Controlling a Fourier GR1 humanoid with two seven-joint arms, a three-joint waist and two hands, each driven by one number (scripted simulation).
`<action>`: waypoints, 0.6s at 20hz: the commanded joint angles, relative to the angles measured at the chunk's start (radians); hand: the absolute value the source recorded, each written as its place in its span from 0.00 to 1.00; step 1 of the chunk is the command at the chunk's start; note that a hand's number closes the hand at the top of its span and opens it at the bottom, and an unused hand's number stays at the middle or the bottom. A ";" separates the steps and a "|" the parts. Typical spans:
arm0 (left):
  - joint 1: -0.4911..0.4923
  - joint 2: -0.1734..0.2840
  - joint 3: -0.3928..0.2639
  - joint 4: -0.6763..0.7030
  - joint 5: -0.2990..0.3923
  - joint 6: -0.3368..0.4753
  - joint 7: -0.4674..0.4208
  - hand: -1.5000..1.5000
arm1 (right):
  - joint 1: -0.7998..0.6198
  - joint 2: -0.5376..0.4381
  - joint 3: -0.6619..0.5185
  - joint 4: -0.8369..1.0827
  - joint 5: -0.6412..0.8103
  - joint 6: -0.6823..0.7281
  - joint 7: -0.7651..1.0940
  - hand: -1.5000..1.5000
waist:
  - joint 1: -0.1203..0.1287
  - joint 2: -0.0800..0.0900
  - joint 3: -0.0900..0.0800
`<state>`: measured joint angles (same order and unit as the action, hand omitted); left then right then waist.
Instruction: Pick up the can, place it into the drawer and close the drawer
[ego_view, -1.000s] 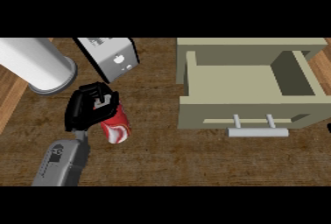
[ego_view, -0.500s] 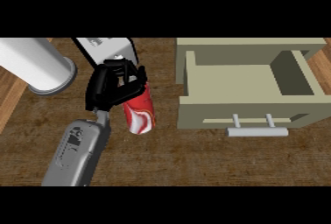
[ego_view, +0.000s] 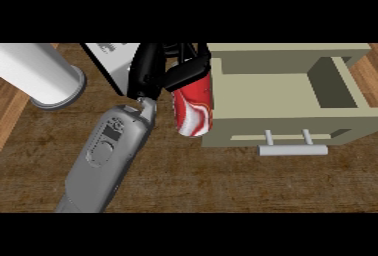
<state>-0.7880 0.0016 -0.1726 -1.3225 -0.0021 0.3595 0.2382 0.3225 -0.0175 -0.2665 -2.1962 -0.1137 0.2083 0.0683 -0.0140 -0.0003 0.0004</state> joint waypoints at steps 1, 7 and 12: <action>-0.161 -0.002 0.031 0.120 0.001 0.022 0.008 1.00 | 0.010 0.001 -0.013 0.001 -0.037 0.024 -0.002 0.00 | -0.005 0.002 0.000; -0.346 -0.002 -0.039 0.295 0.084 0.132 0.033 1.00 | -0.009 -0.003 -0.025 0.021 -0.009 0.014 -0.011 0.00 | -0.017 0.004 0.000; -0.480 -0.002 -0.054 0.432 0.138 0.162 0.018 1.00 | -0.035 0.016 0.028 -0.008 0.026 -0.014 0.017 0.00 | -0.018 0.005 0.000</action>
<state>-1.1722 0.0001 -0.2138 -0.9954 0.0961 0.5000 0.2680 0.2962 -0.0234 -0.2732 -2.1890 -0.1203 0.2179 0.0850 -0.0299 0.0035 0.0009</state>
